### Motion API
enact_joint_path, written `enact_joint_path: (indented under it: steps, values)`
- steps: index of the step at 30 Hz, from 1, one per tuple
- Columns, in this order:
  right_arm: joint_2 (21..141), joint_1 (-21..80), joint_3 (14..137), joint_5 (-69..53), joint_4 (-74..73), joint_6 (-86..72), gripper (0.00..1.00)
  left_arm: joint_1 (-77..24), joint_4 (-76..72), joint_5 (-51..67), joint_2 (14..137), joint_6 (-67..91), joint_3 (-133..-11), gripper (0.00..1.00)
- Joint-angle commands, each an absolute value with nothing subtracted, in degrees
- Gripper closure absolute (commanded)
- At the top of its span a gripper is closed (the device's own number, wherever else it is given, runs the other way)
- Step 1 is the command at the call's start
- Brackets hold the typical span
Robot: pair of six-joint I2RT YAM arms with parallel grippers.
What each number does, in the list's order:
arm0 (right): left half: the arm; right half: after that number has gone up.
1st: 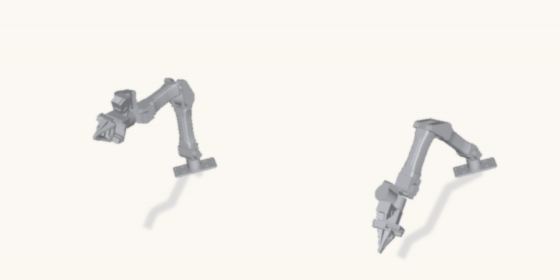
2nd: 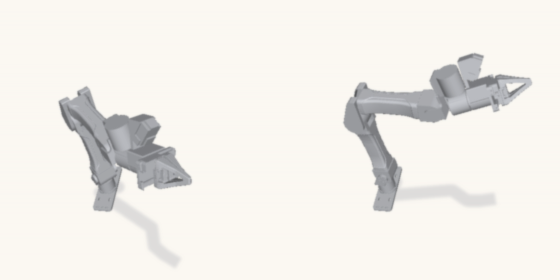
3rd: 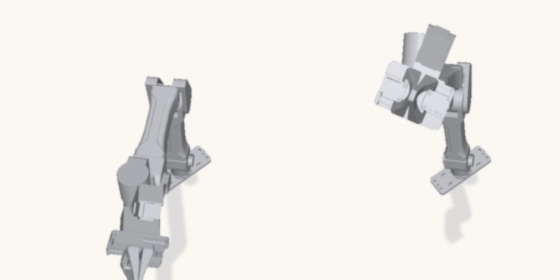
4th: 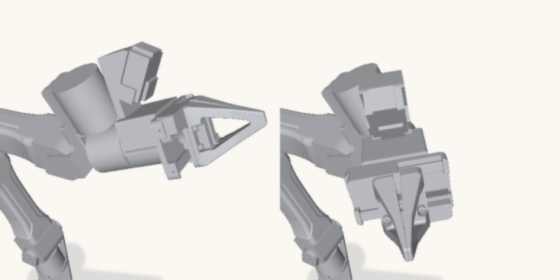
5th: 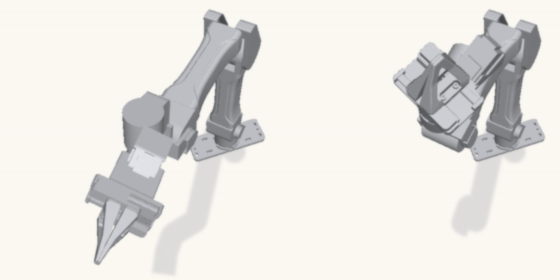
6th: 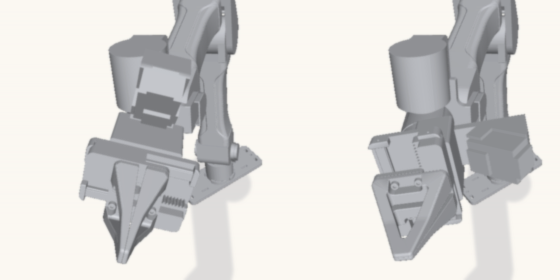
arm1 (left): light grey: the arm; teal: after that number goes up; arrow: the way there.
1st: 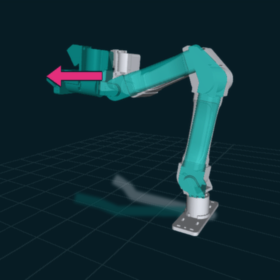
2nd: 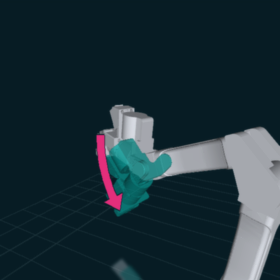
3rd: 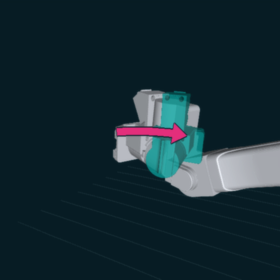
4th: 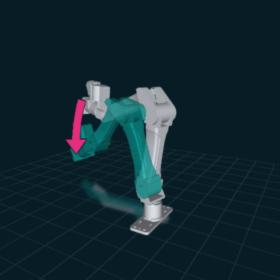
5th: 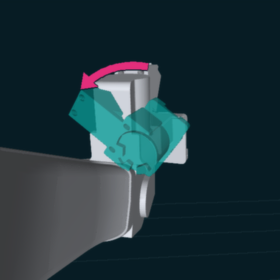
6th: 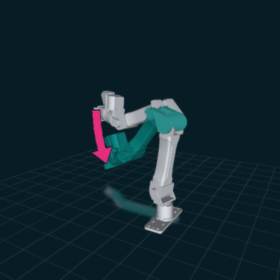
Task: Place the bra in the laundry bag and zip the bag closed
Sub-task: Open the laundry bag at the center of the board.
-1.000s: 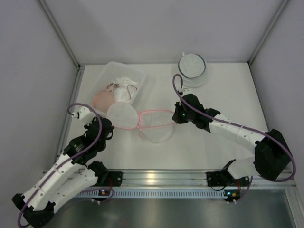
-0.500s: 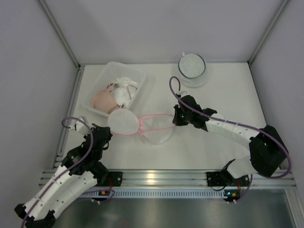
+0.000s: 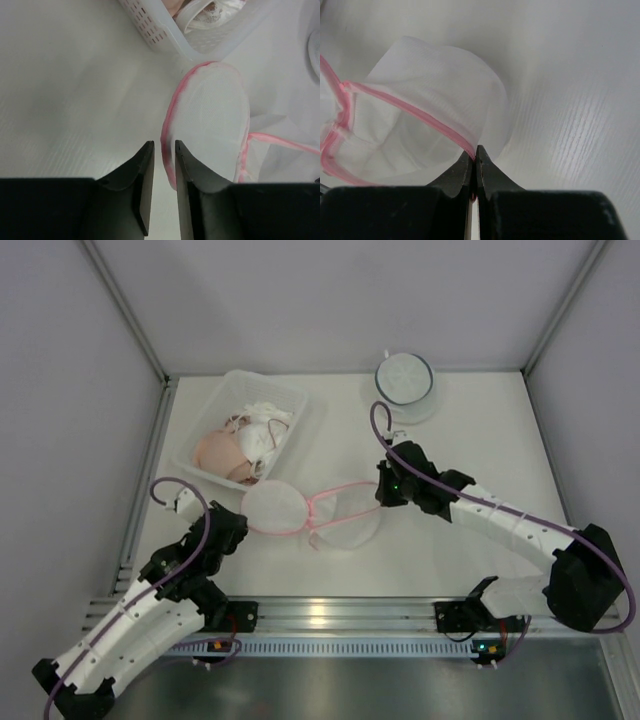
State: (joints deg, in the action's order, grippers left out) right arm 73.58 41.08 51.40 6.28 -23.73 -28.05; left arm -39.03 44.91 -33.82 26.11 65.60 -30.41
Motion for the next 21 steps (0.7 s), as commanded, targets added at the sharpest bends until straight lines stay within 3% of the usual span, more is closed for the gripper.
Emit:
enact_joint_path:
  steps: [1, 2, 4, 5, 9, 13, 15, 16, 20, 21]
  values:
    - [73.5, 40.5, 51.1, 7.0, -24.9, -28.0, 1.00, -38.8, 42.5, -32.4, 27.8, 63.9, -31.1, 0.67]
    - [73.6, 40.5, 50.9, 6.6, -24.8, -28.1, 1.00, -38.8, 42.6, -33.0, 28.8, 62.9, -32.4, 0.54]
    - [73.7, 40.4, 51.2, 6.5, -24.8, -28.0, 1.00, -38.8, 42.8, -34.2, 29.8, 58.6, -34.6, 0.12]
    - [73.7, 40.4, 51.9, 6.8, -25.0, -28.0, 1.00, -38.8, 42.8, -35.0, 30.2, 56.9, -37.0, 0.01]
    - [74.5, 40.4, 53.8, 7.3, -26.4, -27.3, 1.00, -38.8, 42.5, -41.0, 30.5, 49.7, -43.5, 0.01]
    - [74.6, 40.4, 52.3, 6.6, -24.4, -28.0, 0.99, -38.8, 39.6, -39.3, 35.4, 37.0, -50.3, 0.01]
    - [75.1, 40.4, 51.9, 5.8, -24.4, -27.8, 0.93, -38.7, 39.6, -37.9, 41.3, 35.4, -52.6, 0.01]
    - [75.1, 40.5, 52.6, 5.5, -24.8, -27.7, 0.87, -38.7, 39.6, -37.6, 45.6, 35.9, -53.1, 0.01]
    - [74.6, 40.5, 57.6, 4.7, -29.2, -25.4, 0.40, -37.8, 39.1, -35.3, 54.8, 38.1, -56.1, 0.01]
    - [73.7, 40.4, 58.9, 5.0, -30.0, -24.5, 0.32, -37.2, 38.2, -34.9, 56.1, 38.2, -56.7, 0.01]
